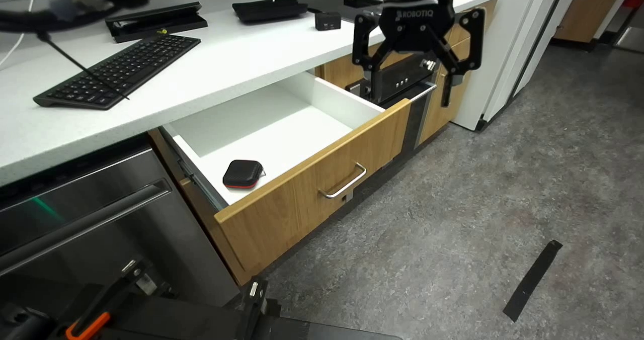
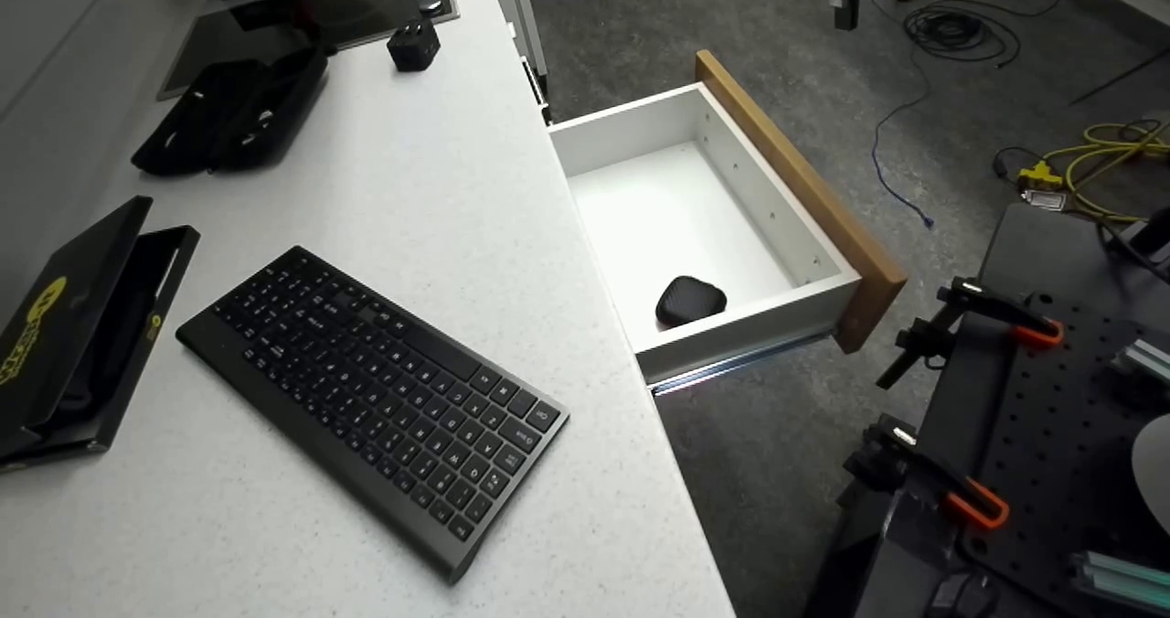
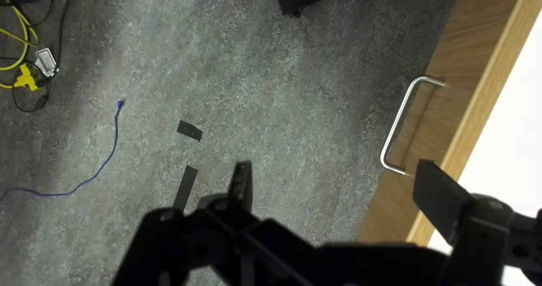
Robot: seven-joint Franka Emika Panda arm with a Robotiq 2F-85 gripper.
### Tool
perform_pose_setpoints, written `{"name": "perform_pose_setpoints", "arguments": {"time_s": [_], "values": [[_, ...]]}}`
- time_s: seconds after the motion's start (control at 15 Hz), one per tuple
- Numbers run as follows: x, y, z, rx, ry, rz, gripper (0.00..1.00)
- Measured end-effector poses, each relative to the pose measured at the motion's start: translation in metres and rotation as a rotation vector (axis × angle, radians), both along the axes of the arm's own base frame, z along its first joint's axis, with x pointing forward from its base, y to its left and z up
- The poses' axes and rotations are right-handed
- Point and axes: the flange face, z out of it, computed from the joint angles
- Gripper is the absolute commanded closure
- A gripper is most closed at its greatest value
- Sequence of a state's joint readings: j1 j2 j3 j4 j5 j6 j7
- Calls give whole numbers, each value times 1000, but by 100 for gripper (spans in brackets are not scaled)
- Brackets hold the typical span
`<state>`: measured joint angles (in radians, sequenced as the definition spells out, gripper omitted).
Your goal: Close the drawer
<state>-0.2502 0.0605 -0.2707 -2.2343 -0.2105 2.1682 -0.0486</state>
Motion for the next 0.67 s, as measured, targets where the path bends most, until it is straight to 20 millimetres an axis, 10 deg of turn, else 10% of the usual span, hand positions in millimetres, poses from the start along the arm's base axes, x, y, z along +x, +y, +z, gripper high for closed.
{"name": "perform_pose_setpoints", "arguments": {"time_s": [0.67], "values": [[-10, -33, -43, -20, 10, -82, 0]]}}
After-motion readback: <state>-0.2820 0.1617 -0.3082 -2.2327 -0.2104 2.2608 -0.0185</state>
